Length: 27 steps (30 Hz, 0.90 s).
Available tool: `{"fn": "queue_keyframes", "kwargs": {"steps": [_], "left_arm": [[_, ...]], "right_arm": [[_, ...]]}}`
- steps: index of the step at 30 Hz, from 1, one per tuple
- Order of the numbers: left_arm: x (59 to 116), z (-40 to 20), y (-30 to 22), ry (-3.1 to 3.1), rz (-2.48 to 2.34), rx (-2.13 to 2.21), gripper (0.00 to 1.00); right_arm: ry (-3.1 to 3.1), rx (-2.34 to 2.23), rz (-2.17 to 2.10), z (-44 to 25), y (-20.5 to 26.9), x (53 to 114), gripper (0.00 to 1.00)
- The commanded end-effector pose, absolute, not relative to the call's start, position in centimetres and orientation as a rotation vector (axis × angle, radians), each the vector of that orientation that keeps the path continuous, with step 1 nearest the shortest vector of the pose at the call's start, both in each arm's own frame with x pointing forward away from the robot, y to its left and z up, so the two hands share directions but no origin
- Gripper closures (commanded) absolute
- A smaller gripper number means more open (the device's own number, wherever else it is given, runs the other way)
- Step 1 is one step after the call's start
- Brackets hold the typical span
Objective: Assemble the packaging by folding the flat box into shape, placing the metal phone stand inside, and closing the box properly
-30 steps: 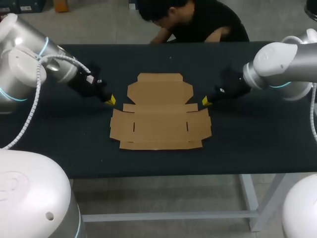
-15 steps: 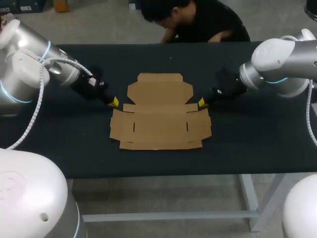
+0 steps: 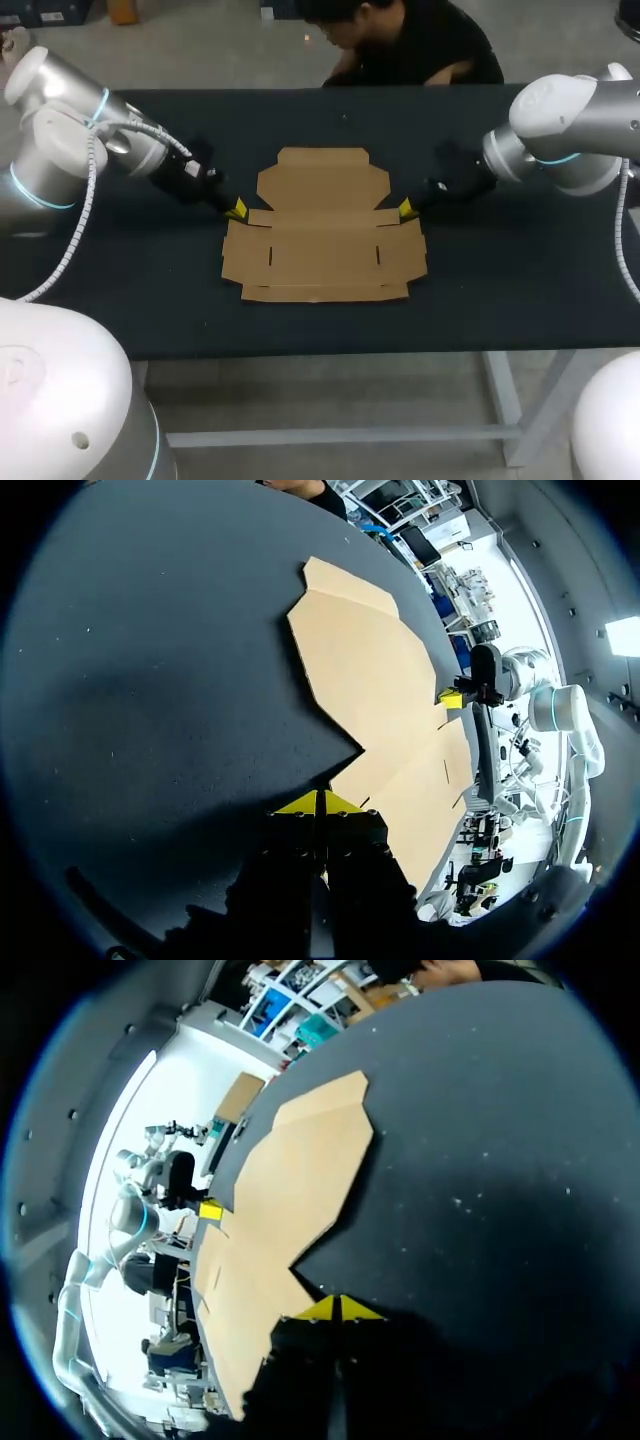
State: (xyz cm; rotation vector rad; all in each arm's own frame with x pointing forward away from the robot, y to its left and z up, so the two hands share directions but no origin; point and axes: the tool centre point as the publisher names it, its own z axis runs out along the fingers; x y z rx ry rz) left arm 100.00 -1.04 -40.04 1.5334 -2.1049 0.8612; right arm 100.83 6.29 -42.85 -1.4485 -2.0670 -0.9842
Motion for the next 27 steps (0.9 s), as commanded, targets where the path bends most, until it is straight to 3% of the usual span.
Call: {"fn": "queue_keyframes", "kwargs": {"steps": [1,27], "left_arm": [[100.1,-40.2,-1.1,-2.092,0.851,1.553,1.0],[99.6,-41.6,-1.5,-2.083,0.888,1.561,1.0]], "right_arm": [[-2.057,-1.431,-0.989,-43.2,6.4,101.2,1.0],[-2.035,-1.44,-0.975,-43.4,7.4,100.9,1.0]]}}
